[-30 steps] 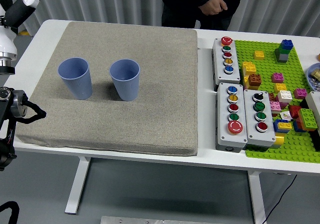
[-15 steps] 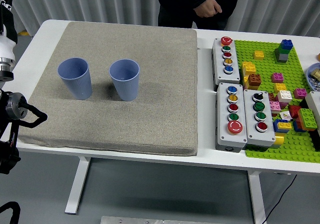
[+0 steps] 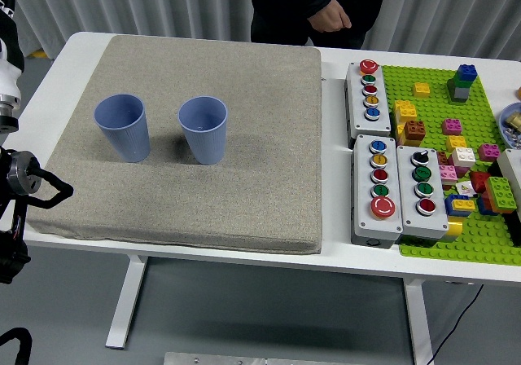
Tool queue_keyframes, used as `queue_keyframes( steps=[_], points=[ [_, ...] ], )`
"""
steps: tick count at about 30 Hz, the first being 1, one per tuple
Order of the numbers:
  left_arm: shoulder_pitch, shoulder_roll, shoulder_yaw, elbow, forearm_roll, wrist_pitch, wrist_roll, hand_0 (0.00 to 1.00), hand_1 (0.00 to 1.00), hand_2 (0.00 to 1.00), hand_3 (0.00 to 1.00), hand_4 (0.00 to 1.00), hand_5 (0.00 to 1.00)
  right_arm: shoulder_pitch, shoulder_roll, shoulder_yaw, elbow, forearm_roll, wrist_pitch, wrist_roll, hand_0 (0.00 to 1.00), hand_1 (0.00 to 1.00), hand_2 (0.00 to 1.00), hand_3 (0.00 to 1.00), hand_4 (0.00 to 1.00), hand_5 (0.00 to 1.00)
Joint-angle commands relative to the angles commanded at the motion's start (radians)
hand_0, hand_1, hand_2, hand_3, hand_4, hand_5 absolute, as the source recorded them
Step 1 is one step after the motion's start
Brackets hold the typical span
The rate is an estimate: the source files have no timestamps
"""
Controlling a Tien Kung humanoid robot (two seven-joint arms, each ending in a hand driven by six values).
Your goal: Pick cup pour cup place
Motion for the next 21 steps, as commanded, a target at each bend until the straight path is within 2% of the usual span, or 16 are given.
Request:
queue_keyframes(
  steps=[14, 21],
  points=[
    [0.005, 0.003, -0.008, 0.018, 0.007, 0.008, -0.005, 0.795, 0.795, 0.894, 0.906, 0.803, 0.998, -0.006, 0.004, -0.001, 0.0, 0.002, 0.0, 0.0, 0.675, 0.676, 0.689, 0.64, 0.426, 0.165],
    [0.009, 0.002, -0.013, 0.009, 0.05, 0.011, 0.008, 0.795, 0.795, 0.894, 0.906, 0.806, 0.998, -0.007, 0.005, -0.001, 0.0, 0.001, 0.0, 0.0, 0.675, 0.676, 0.689, 0.639, 0.426, 0.166]
  ],
)
